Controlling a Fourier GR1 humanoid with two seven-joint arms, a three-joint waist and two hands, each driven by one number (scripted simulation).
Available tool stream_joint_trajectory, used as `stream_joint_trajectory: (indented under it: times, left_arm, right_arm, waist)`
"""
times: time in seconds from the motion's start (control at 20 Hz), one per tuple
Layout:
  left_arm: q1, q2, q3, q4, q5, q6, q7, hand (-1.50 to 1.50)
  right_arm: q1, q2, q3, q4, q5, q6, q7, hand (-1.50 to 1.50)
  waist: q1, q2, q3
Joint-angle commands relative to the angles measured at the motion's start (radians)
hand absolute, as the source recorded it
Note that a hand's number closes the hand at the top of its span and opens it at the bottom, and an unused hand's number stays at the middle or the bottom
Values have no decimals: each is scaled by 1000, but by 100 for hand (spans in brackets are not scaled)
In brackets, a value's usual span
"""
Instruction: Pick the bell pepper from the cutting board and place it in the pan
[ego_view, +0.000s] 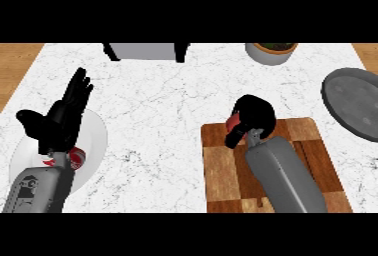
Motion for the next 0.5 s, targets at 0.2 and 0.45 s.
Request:
stream_joint_trajectory:
  times: [0.2, 0.45]
  left_arm:
    - [-8, 21, 35, 21, 14, -8, -4, 0]
    - [89, -35, -13, 6, -31, 17, -88, 0]
  right_arm:
    - [-159, -30, 5, -18, 220, -265, 77, 150]
    - [-201, -76, -65, 6, 269, -358, 84, 150]
  waist:
    - [-19, -9, -1]
    - [-17, -9, -1]
